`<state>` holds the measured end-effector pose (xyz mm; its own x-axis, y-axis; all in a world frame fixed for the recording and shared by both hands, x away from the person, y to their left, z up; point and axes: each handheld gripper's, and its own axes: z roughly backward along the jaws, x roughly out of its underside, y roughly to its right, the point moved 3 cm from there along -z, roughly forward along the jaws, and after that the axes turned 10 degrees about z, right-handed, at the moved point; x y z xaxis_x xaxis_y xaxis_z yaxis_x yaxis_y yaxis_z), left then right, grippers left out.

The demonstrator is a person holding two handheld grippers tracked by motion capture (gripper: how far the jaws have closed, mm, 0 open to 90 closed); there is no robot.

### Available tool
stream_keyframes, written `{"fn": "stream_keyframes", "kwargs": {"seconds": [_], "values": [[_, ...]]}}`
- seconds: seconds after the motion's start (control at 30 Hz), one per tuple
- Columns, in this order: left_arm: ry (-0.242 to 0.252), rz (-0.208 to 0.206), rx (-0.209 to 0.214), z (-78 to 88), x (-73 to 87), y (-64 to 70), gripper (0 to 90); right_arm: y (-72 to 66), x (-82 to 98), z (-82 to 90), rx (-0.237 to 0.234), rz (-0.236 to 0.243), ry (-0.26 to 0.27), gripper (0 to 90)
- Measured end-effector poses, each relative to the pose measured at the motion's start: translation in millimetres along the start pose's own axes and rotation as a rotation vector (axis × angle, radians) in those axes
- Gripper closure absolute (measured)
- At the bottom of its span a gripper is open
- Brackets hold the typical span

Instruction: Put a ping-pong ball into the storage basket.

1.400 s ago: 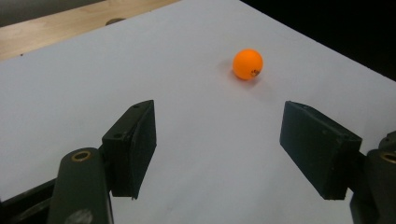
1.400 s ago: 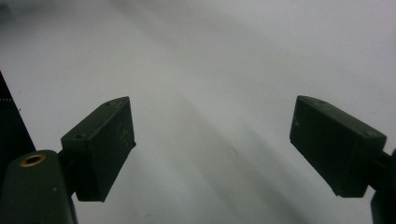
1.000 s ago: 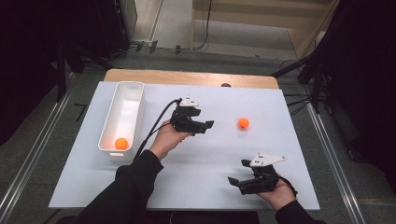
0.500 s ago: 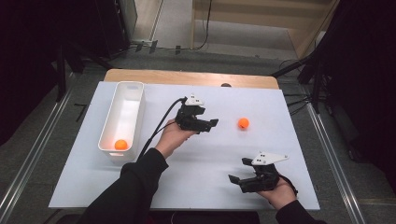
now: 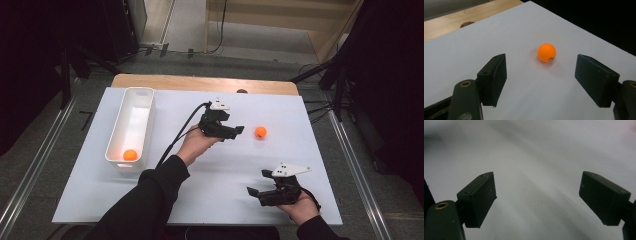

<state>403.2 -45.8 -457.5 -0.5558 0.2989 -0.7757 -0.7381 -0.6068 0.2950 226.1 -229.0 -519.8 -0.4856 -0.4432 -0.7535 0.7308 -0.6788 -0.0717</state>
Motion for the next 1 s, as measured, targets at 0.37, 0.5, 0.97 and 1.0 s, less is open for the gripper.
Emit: {"fn": "stream_keyframes", "kwargs": {"seconds": [0.37, 0.5, 0.97, 1.0], "values": [[-0.005, 0.014, -0.012, -19.3, -2.8, 4.1, 26.4, -2.0, -1.3, -1.5, -0.013, 0.01, -0.001, 12.5], [-0.001, 0.0, -0.014, -24.9, -6.6, 7.8, 26.4, -2.0, -1.0, -1.8, -0.017, 0.02, -0.002, 12.5], [-0.006, -0.015, -0.001, -47.3, -13.1, 22.7, 26.3, -1.5, 0.7, -1.6, -0.017, 0.013, -0.002, 12.5], [-0.004, -0.013, -0.003, -48.7, -13.7, 23.3, 26.3, -1.7, 0.8, -1.8, -0.016, 0.011, -0.001, 12.5]]}}
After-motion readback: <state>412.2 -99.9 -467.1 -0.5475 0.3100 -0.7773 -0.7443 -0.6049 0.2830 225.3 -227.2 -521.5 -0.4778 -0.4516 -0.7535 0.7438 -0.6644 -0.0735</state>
